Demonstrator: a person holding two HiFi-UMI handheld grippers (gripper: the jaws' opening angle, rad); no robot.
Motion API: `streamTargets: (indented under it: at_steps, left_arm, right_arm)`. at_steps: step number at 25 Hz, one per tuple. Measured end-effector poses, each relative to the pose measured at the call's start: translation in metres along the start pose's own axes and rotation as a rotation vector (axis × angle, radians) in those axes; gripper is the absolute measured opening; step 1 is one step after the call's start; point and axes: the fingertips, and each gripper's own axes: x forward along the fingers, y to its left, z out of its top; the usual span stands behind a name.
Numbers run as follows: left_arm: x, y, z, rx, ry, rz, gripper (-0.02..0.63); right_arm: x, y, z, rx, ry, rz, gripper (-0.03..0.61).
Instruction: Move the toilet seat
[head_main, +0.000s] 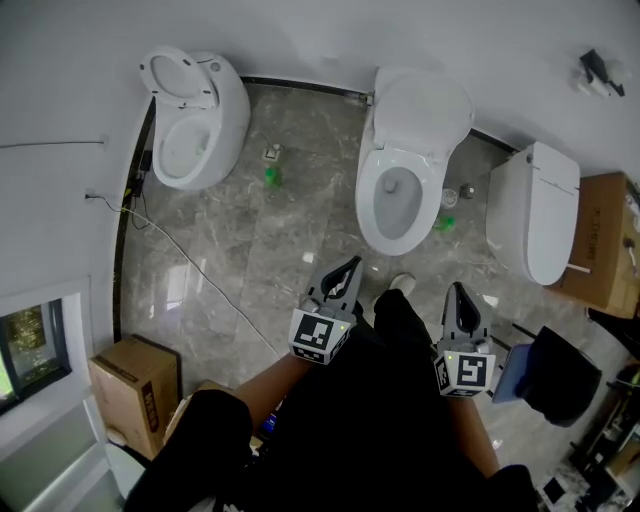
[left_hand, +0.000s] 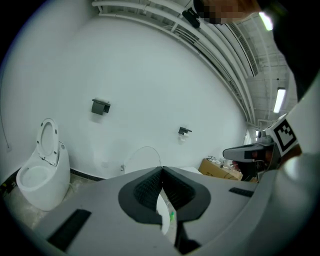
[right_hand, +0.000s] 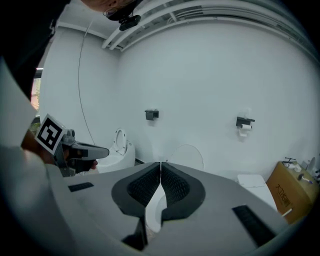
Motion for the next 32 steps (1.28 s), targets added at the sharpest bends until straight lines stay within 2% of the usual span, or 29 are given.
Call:
streamTargets:
  at_steps: [5, 9, 11, 15, 16, 19, 21, 23, 27, 28, 32]
  left_arm:
    - [0.034, 0.007, -0.020, 0.001, 0.048, 0.006, 0.014]
    - [0.061, -0.005, -0.031, 0.125, 0.088, -0.029, 0.015]
    - [0.074, -0.004, -0.037, 0.128, 0.106, -0.014, 0.015]
    - [0.101, 0.005, -0.067, 0.029, 0.155, 0.061, 0.015]
    - [0.108, 0.007, -0.080, -0.022, 0.170, 0.067, 0.015]
    - [0.130, 0.017, -0.120, -0.244, 0.203, 0.079, 0.015]
    - [0.142, 0.028, -0.144, -0.296, 0.224, 0.111, 0.015]
    - [0.157, 0.035, -0.164, -0.261, 0.258, 0.141, 0.015]
    - [0.184, 0.036, -0.203, -0.033, 0.348, 0.147, 0.015]
    - [0.189, 0.037, -0.212, -0.013, 0.360, 0.149, 0.015]
    - [0.209, 0.059, -0.254, -0.097, 0.379, 0.184, 0.015]
  right_arm:
    - [0.026, -0.031, -0.046, -0.022, 0.067, -0.003, 0.031]
    - [0.048, -0.065, -0.082, -0.011, 0.105, -0.008, 0.031]
    - [0.063, -0.077, -0.093, -0.015, 0.115, 0.017, 0.031]
    - [0.096, -0.102, -0.117, -0.016, 0.126, 0.075, 0.031]
    - [0.105, -0.106, -0.124, -0.012, 0.132, 0.089, 0.031]
    - [0.131, -0.117, -0.147, -0.006, 0.178, 0.132, 0.031]
    - [0.148, -0.122, -0.160, -0.009, 0.210, 0.164, 0.031]
    - [0.168, -0.129, -0.175, -0.003, 0.232, 0.191, 0.032]
    - [0.197, -0.144, -0.213, 0.019, 0.298, 0.218, 0.032]
    - [0.202, -0.146, -0.221, 0.023, 0.314, 0.223, 0.032]
    - [0.226, -0.150, -0.261, 0.090, 0.370, 0.242, 0.032]
